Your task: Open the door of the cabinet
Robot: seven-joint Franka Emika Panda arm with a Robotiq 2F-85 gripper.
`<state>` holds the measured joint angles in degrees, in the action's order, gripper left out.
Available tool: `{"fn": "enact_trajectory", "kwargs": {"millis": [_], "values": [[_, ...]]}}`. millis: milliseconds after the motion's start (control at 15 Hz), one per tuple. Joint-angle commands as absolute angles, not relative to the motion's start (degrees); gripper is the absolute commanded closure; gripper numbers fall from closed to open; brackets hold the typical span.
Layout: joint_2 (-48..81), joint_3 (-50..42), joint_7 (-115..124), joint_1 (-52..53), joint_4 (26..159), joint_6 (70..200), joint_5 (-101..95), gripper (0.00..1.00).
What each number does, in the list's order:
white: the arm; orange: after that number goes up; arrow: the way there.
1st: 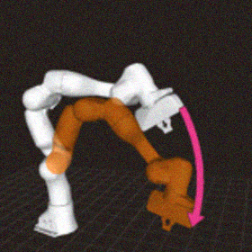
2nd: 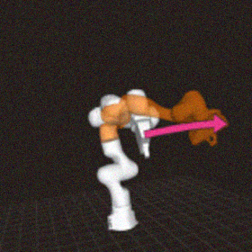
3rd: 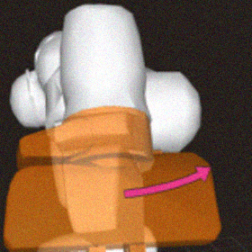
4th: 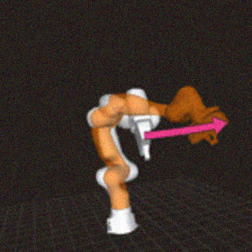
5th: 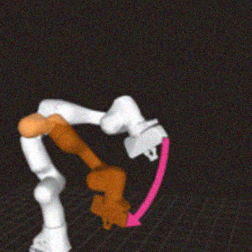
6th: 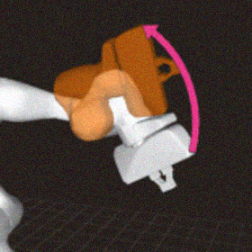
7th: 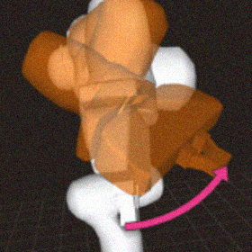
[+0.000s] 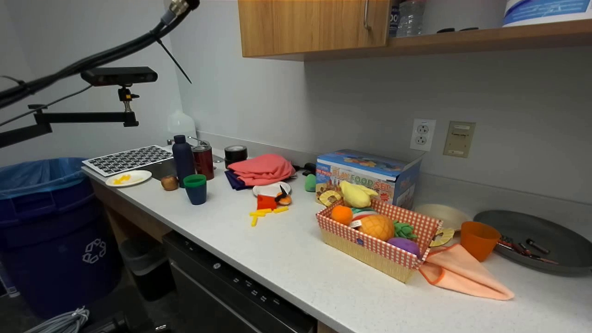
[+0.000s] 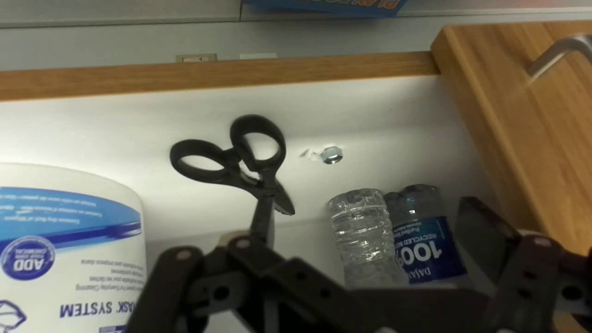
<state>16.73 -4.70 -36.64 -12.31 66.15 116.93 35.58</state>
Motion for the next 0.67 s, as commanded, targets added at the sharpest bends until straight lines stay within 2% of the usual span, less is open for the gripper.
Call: {"fn": "enact_trajectory", "kwargs": {"millis": [0,600], "values": [[21.35,-4.46,-34.91,-11.61,59.57,118.09,35.20,0.00],[23.94,-3.26,-35.61,-12.16,56.30,116.17,38.07,0.00]]}}
